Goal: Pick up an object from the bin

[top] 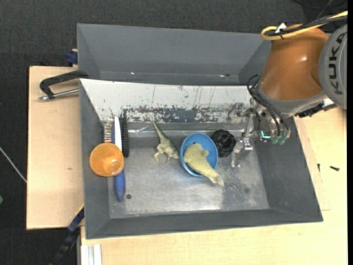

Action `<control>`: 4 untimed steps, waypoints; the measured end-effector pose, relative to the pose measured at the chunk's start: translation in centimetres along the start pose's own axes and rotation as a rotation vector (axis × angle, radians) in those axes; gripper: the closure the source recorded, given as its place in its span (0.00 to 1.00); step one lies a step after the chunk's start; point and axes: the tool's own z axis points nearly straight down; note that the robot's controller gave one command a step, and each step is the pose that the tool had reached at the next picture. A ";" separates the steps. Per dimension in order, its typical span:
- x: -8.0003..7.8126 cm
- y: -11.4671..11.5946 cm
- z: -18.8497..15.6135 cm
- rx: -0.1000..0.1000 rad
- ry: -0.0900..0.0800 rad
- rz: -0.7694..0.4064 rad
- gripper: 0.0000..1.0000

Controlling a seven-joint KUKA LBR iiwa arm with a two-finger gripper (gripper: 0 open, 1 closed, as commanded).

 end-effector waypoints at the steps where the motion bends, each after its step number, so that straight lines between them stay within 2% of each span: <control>1: 4.9 6.1 10.9 0.006 -0.029 -0.097 0.00; 2: -3.4 6.9 9.1 0.001 -0.023 -0.061 0.00; 3: -3.7 5.4 9.3 0.000 -0.015 0.070 0.00; 4: -3.7 6.3 11.2 -0.008 -0.003 0.350 0.00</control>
Offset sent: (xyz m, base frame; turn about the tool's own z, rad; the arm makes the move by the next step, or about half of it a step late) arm -0.0602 0.0696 -0.1246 -0.1040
